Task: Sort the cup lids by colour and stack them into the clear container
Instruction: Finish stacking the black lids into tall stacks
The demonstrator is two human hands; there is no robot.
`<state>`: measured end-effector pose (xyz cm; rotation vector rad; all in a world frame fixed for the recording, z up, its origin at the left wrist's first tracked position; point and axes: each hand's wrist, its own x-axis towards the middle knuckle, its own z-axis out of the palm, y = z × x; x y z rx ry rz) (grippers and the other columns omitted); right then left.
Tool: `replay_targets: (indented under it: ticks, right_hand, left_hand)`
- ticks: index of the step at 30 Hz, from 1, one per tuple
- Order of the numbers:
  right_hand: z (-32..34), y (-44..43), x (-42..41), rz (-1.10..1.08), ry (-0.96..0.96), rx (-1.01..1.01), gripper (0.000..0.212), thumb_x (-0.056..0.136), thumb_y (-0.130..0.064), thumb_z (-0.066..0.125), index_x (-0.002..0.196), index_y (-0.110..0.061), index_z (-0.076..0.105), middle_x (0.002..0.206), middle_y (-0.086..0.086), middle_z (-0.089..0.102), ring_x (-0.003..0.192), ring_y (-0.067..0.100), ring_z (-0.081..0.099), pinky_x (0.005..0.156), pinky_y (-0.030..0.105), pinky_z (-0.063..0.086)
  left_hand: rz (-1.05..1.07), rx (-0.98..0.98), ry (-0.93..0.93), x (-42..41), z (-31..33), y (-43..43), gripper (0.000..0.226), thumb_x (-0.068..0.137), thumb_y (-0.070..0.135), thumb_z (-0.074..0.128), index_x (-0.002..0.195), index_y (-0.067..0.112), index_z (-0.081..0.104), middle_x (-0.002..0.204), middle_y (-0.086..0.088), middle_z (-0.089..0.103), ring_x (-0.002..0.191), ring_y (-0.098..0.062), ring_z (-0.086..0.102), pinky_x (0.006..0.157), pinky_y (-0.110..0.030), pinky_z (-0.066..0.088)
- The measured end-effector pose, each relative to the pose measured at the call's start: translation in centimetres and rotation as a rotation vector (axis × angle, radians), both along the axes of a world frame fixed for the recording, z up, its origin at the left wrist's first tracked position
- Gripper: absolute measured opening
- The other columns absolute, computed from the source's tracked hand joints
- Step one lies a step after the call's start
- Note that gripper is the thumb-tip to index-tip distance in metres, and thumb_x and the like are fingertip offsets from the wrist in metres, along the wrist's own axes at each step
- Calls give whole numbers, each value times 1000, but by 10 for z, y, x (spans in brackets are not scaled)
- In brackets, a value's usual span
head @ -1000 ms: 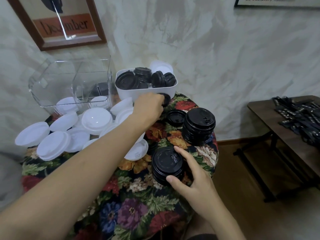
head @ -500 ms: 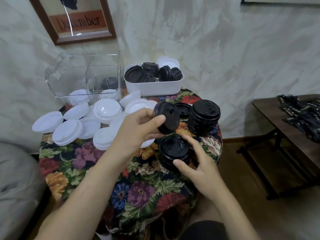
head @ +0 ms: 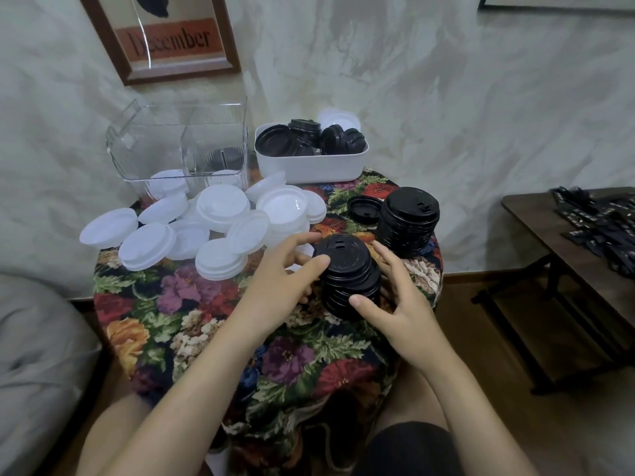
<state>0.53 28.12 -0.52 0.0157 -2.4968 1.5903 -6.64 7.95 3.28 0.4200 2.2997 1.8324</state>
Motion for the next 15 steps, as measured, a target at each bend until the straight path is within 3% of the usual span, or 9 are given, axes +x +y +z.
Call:
replay_targets:
  ticks: [3, 9, 12, 15]
  right_hand:
    - [0, 0, 0, 14, 10, 2, 82, 91, -49, 75, 154, -58, 24, 154, -33, 39, 142, -9, 37, 120, 42, 37]
    - [4, -1, 2, 20, 19, 29, 80, 89, -54, 72, 150, -65, 22, 155, -35, 35, 144, -8, 34, 121, 42, 35]
    - [3, 2, 2, 32, 14, 52, 79, 88, -57, 72, 150, -65, 24, 156, -32, 37, 144, -4, 37, 119, 42, 37]
    - [1, 3, 2, 31, 14, 51, 82, 81, -73, 70, 150, -62, 27, 148, -38, 42, 137, -12, 41, 113, 33, 40]
  left_hand:
    - [-27, -110, 58, 2, -2, 0, 33, 97, 45, 65, 130, 47, 60, 91, 7, 65, 65, 3, 56, 72, -27, 47]
    - [-14, -259, 143, 9, -4, 5, 37, 94, 59, 62, 130, 52, 59, 97, 17, 61, 68, 4, 53, 70, -23, 40]
    - [-9, -242, 160, 10, -5, 7, 37, 94, 58, 63, 130, 49, 61, 109, 27, 61, 92, 3, 59, 84, -27, 47]
    - [-29, -216, 156, 9, -9, 8, 40, 95, 55, 64, 134, 46, 60, 124, 29, 60, 107, 3, 60, 94, -26, 48]
